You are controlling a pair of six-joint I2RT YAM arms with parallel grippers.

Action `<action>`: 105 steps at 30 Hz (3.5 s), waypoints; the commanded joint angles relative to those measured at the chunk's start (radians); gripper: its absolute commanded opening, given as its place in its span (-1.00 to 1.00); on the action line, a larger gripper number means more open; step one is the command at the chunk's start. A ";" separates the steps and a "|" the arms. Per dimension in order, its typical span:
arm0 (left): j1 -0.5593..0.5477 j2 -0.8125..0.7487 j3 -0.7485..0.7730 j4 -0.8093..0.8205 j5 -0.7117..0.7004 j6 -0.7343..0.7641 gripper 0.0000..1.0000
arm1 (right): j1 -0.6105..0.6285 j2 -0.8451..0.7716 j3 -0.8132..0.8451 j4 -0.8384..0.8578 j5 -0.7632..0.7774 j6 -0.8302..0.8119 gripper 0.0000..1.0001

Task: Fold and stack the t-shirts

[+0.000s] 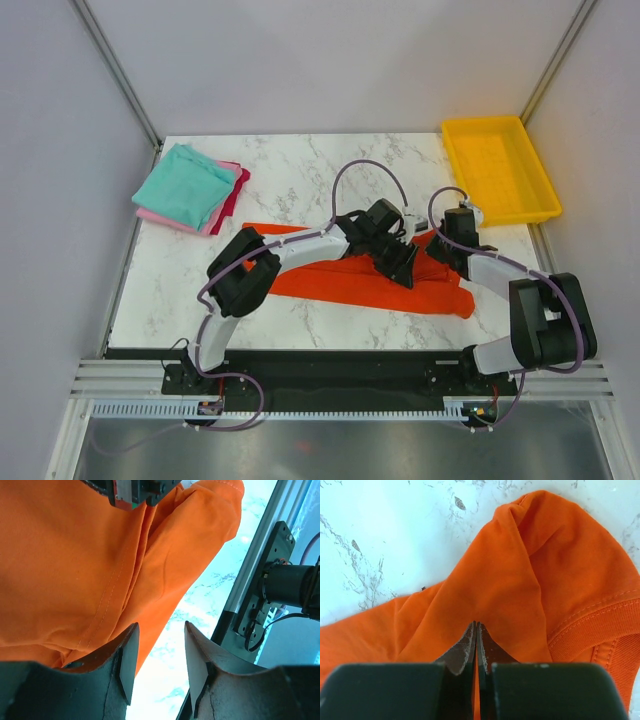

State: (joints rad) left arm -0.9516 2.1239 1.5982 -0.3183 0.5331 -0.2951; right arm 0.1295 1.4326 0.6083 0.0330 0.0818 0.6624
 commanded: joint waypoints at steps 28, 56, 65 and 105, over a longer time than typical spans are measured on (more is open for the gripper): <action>0.474 -0.393 -0.371 -0.070 -0.564 -0.231 0.16 | 0.120 -0.515 -0.091 -0.459 0.196 0.216 0.38; 0.519 -0.441 -0.420 -0.062 -0.564 -0.254 0.11 | 0.176 0.145 0.275 -0.502 0.321 0.316 0.97; 0.502 -0.411 -0.414 -0.041 -0.565 -0.286 0.11 | 0.174 0.659 0.834 -0.504 0.328 0.022 0.96; 0.145 -0.105 -0.101 -0.295 -0.895 0.031 0.00 | 0.136 -0.012 0.185 0.027 -0.067 0.022 0.96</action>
State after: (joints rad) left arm -0.8062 1.9545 1.4364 -0.5522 -0.2596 -0.3275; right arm 0.2707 1.5448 0.8124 -0.0639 0.0109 0.6559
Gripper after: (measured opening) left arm 0.496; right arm 0.982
